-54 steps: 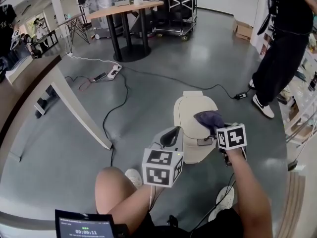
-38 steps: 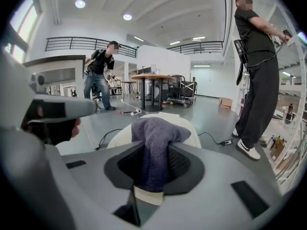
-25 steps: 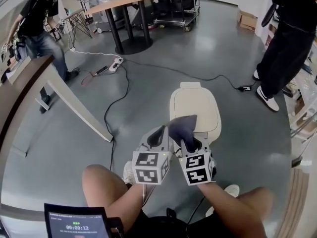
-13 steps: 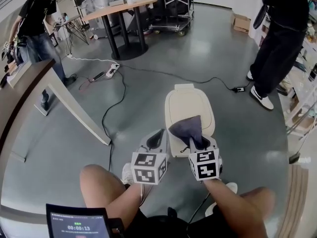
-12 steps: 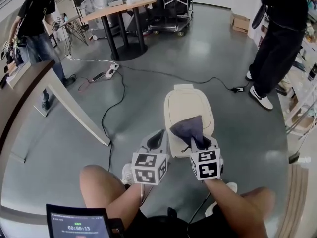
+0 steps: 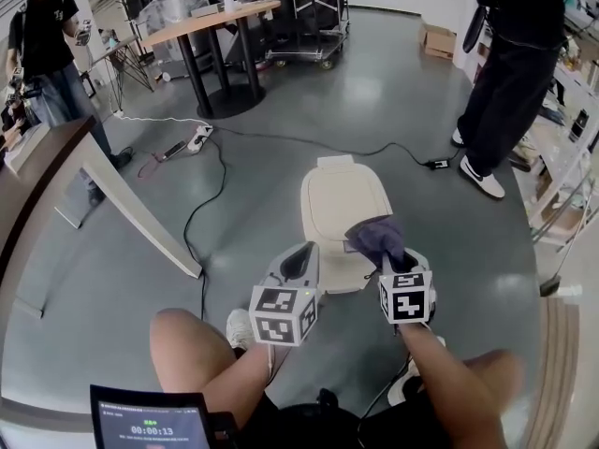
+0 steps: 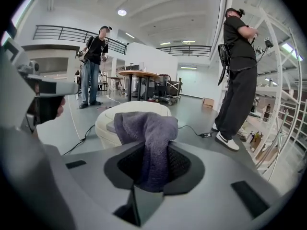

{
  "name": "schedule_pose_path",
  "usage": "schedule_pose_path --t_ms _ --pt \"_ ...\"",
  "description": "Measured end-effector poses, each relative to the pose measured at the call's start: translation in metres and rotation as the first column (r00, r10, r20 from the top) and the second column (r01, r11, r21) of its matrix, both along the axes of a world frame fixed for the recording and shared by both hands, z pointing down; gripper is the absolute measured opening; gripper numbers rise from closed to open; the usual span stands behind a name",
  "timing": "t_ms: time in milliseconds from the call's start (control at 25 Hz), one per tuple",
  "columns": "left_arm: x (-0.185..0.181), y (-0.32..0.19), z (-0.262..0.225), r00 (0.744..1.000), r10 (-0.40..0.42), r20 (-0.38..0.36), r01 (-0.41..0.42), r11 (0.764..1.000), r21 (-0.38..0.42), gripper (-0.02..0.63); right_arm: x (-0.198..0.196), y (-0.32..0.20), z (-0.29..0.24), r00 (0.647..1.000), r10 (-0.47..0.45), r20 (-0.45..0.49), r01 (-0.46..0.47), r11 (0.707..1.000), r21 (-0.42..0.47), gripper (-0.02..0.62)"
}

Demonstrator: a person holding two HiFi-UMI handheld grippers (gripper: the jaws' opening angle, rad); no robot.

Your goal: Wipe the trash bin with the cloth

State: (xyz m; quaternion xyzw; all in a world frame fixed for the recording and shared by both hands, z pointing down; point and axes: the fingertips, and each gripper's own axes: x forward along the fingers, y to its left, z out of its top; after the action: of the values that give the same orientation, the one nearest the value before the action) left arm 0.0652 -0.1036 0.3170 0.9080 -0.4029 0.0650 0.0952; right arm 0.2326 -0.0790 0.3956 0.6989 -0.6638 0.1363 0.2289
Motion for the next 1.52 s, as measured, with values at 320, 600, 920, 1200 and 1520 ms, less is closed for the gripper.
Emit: schedule_pose_path --t_ms 320,600,920,1200,1520 --pt "0.014 0.023 -0.011 1.000 0.013 -0.004 -0.013 1.000 0.017 0.000 0.008 0.024 -0.020 1.000 -0.025 0.011 0.024 0.999 0.044 0.092" --pt "-0.008 0.031 -0.024 0.995 0.014 -0.095 -0.013 1.000 0.010 0.000 -0.038 0.053 -0.030 0.989 -0.142 -0.026 0.145 0.983 0.116 0.092" --pt "-0.038 0.051 0.044 0.999 -0.015 0.029 0.017 0.998 -0.063 0.000 -0.102 0.095 0.013 0.972 -0.233 0.042 0.232 0.973 0.019 0.092" --pt "-0.045 0.054 0.089 0.998 -0.041 0.056 0.045 0.997 -0.061 0.000 -0.112 0.065 0.054 0.990 -0.127 0.062 0.128 0.992 -0.010 0.092" --pt "-0.081 0.019 0.094 0.985 -0.166 0.054 0.168 0.986 -0.018 0.000 -0.128 0.030 0.052 0.996 -0.089 -0.007 0.089 0.995 0.045 0.092"
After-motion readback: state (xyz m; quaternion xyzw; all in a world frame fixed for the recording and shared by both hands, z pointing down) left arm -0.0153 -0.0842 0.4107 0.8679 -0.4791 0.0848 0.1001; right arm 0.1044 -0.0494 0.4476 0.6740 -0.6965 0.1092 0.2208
